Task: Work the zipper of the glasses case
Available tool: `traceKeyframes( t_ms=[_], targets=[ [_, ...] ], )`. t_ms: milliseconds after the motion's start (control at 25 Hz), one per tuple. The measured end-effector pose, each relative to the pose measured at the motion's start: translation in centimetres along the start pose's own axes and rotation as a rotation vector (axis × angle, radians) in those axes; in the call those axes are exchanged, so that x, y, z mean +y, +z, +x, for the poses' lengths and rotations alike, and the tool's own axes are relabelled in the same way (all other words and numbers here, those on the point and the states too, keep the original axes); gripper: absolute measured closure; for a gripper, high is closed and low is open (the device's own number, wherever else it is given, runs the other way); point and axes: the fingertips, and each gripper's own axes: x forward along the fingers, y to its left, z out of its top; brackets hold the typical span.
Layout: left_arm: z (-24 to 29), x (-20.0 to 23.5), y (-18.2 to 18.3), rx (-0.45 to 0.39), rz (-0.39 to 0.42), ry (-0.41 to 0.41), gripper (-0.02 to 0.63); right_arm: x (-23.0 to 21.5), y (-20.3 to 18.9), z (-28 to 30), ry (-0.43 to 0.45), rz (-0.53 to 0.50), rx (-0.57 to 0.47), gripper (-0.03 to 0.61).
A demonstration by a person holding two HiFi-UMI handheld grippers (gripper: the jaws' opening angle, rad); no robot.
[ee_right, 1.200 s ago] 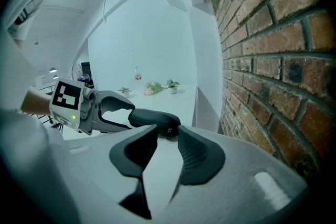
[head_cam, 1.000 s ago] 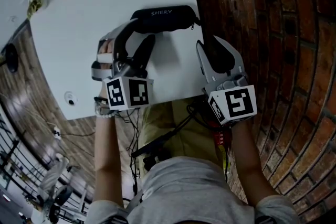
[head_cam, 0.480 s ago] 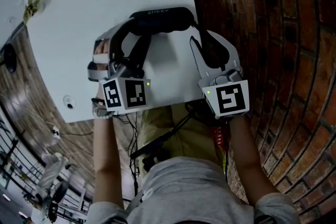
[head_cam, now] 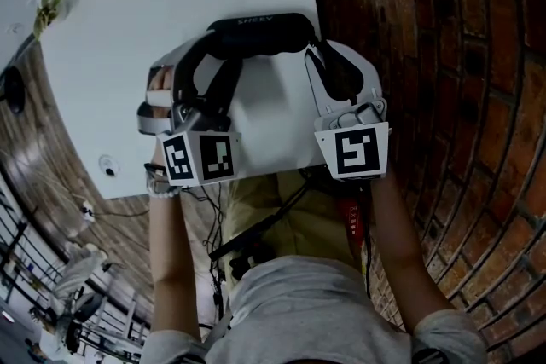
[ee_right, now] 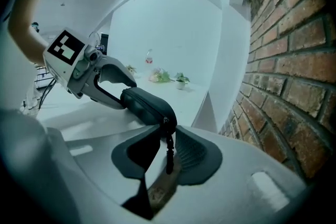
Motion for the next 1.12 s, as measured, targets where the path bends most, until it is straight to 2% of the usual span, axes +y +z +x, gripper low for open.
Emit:
traceKeyframes(
  t_ms=[520,680,920,1120],
  targets=[
    [-0.2,0.5,-0.2,0.007,-0.008,0.002,0.370,0.7,0.5,0.5,0.038,-0.066,0.015,0.528],
    [-0.2,0.5,-0.3,0.011,-0.006,0.005,0.370,0.4,0.6,0.6,0.020,-0.064,0.012,0.571],
    [-0.2,0.5,-0.3,0.019,-0.002,0.009,0.370,0.4,0.7,0.4,0.026,-0.066,0.017,0.572],
    [-0.3,0.6,-0.3,0.033,0.005,0.014,0.365,0.5,1.0,0.0,0.056,-0.020,0.017,0.572]
  ],
)
